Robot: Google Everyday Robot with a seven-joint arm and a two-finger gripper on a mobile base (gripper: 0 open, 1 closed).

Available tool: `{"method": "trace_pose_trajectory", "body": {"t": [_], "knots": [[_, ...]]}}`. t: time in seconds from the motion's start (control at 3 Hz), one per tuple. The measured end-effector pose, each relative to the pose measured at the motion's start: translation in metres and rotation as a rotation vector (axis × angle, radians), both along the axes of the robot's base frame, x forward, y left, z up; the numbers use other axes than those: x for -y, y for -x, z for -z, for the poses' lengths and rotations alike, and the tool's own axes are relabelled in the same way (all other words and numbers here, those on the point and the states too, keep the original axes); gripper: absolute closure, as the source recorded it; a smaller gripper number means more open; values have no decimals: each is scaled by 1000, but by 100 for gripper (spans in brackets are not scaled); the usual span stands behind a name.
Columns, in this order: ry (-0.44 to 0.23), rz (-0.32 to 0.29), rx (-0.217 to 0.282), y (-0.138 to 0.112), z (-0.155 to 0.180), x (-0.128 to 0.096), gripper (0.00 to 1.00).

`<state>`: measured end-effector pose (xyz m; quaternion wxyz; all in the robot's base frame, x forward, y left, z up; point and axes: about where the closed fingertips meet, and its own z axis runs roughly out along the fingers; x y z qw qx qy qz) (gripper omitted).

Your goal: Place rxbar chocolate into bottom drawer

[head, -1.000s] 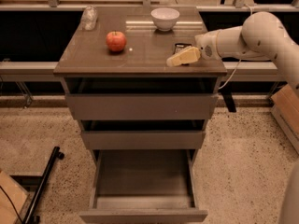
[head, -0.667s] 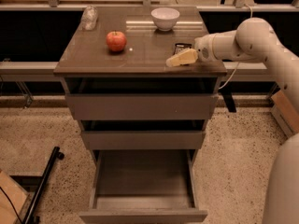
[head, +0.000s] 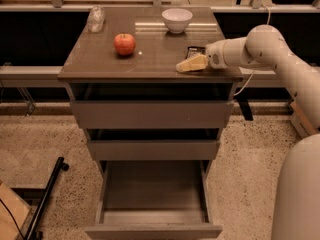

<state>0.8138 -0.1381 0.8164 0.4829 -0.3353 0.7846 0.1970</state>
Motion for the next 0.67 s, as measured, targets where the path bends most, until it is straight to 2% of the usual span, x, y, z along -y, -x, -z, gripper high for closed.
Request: {"method": "trace_pose_trajectory", "body": {"t": [0.67], "knots": [[4,-8,5,8,-1,-8,65]]}}
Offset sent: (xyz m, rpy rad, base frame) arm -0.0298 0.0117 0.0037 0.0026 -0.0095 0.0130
